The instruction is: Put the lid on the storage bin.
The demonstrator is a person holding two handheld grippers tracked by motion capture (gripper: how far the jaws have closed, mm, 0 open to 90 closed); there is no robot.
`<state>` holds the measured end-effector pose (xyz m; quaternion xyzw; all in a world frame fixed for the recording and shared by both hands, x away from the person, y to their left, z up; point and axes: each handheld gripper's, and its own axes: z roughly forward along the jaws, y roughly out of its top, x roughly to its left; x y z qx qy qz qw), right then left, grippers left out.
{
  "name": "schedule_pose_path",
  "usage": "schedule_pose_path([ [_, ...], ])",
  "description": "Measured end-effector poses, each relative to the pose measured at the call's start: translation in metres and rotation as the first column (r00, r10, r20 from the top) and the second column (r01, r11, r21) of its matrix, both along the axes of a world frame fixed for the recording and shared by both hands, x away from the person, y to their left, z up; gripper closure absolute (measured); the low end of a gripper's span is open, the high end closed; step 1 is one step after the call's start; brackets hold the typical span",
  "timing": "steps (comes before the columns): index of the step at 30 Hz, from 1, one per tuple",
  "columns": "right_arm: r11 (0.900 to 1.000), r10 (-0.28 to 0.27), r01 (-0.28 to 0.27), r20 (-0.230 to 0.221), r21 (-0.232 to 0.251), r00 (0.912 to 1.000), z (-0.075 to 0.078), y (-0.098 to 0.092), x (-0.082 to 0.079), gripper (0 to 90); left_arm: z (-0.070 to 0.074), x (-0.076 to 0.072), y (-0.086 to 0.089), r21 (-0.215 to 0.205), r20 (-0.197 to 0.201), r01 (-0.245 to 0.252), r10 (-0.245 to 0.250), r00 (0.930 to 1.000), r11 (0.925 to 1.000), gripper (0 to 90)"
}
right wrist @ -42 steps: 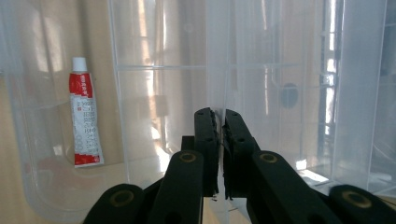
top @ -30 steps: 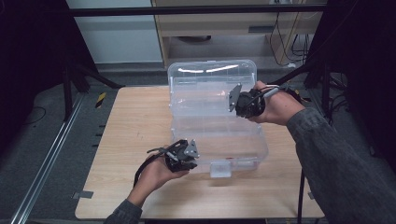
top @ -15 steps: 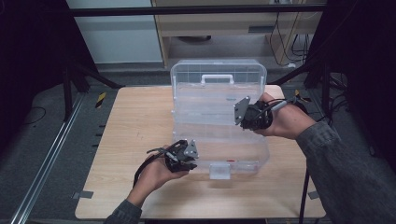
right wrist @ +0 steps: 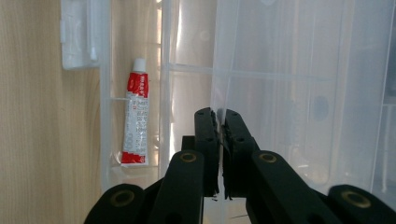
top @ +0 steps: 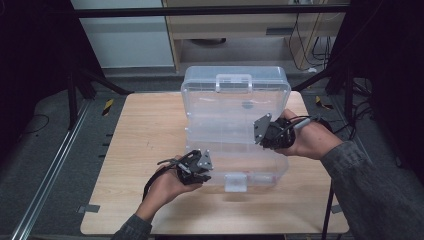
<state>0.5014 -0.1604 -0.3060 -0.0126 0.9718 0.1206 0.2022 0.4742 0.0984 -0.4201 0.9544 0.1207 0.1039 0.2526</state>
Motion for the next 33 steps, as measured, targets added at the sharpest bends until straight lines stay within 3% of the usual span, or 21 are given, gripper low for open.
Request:
schedule_pose_path([
  [2, 1.000, 0.002, -0.002, -0.011, 0.004, 0.9999, -0.002, -0.001, -0.001, 85.9, 0.001, 0.002, 0.000, 0.011, 0.021, 0.029, -0.029, 0.9993, 0.9995, 75.7],
  [13, 1.000, -0.002, 0.003, -0.025, 0.017, 0.9997, -0.005, -0.003, -0.005, 85.5, 0.000, 0.001, 0.001, 0.006, 0.022, 0.021, -0.022, 0.9995, 0.9998, 74.8],
  [14, 1.000, -0.001, 0.002, -0.022, 0.019, 0.9998, -0.005, -0.004, -0.004, 85.2, -0.001, -0.005, 0.001, -0.022, -0.004, -0.041, 0.041, 0.9991, 0.9989, 74.3],
  [16, 1.000, -0.001, 0.002, -0.022, 0.019, 0.9998, -0.005, -0.004, -0.004, 85.1, 0.000, -0.005, 0.002, -0.027, 0.007, -0.038, 0.038, 0.9992, 0.9989, 72.7],
  [19, 1.000, -0.002, 0.002, -0.023, 0.025, 0.9997, -0.005, -0.004, -0.004, 84.8, 0.009, -0.009, 0.009, -0.056, 0.029, -0.060, 0.061, 0.9977, 0.9966, 58.1],
  [22, 1.000, -0.002, 0.003, -0.023, 0.026, 0.9997, -0.005, -0.005, -0.004, 84.6, 0.016, -0.014, 0.014, -0.079, 0.035, -0.066, 0.069, 0.9970, 0.9946, 56.5],
  [24, 1.000, 0.002, -0.001, -0.018, 0.028, 0.9998, -0.005, -0.006, -0.004, 84.4, 0.029, -0.023, 0.021, -0.136, 0.030, -0.064, 0.069, 0.9972, 0.9886, 55.3],
  [25, 1.000, 0.000, 0.000, -0.015, 0.024, 0.9999, -0.005, -0.006, -0.005, 84.2, 0.035, -0.022, 0.023, -0.135, 0.065, -0.007, 0.016, 0.9977, 0.9908, 55.5],
  [26, 1.000, 0.000, 0.000, -0.016, 0.025, 0.9999, -0.006, -0.006, -0.005, 84.2, 0.040, -0.024, 0.025, -0.152, 0.071, -0.002, 0.013, 0.9974, 0.9884, 56.2],
  [27, 1.000, 0.001, -0.001, -0.015, 0.026, 0.9999, -0.006, -0.006, -0.005, 84.0, 0.040, -0.024, 0.025, -0.152, 0.071, -0.002, 0.013, 0.9974, 0.9884, 58.4],
  [30, 0.999, 0.003, -0.002, -0.016, 0.035, 0.9999, -0.007, -0.006, -0.005, 83.8, 0.065, -0.027, 0.035, -0.206, 0.097, -0.010, 0.030, 0.9948, 0.9785, 65.2],
  [31, 0.999, 0.000, 0.000, -0.013, 0.033, 0.9999, -0.007, -0.006, -0.006, 83.6, 0.065, -0.027, 0.035, -0.206, 0.097, -0.010, 0.030, 0.9948, 0.9785, 67.2],
  [32, 0.999, -0.001, 0.001, -0.011, 0.033, 0.9999, -0.007, -0.007, -0.006, 83.5, 0.081, -0.021, 0.042, -0.236, 0.102, -0.033, 0.059, 0.9931, 0.9713, 70.0],
  [33, 0.999, -0.001, 0.001, -0.011, 0.033, 0.9999, -0.007, -0.007, -0.006, 83.5, 0.081, -0.021, 0.042, -0.236, 0.102, -0.033, 0.059, 0.9931, 0.9713, 74.1],
])
